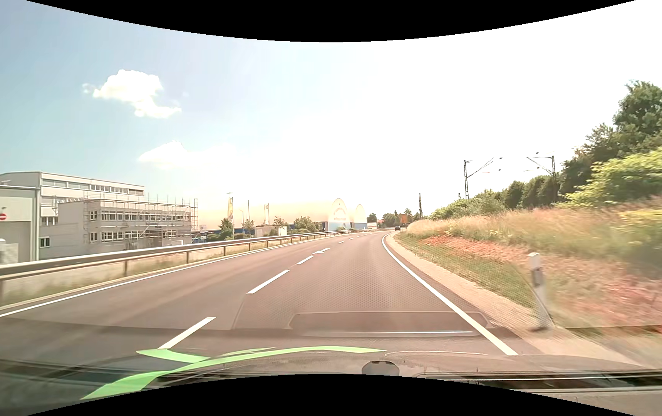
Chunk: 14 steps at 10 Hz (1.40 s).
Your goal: Follow the waypoints while adhering to traffic rules and regulations
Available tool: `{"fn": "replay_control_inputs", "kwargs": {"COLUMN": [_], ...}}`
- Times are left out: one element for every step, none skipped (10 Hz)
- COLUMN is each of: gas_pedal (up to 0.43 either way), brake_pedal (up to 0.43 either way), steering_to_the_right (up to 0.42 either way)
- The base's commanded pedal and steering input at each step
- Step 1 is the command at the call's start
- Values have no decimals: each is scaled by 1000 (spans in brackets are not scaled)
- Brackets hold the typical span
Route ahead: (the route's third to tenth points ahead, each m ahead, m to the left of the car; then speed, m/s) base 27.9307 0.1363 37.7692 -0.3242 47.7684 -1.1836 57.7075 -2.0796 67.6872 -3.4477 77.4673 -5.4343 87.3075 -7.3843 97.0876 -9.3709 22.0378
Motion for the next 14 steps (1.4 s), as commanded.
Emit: {"fn": "replay_control_inputs", "kwargs": {"gas_pedal": [209, 220, 220, 220, 228, 228, 240, 240, 240, 240, 240, 240, 228, 228], "brake_pedal": [0, 0, 0, 0, 0, 0, 0, 0, 0, 0, 0, 0, 0, 0], "steering_to_the_right": [10, 10, 10, 10, 9, 10, 10, 10, 11, 10, 10, 10, 10, 10]}}
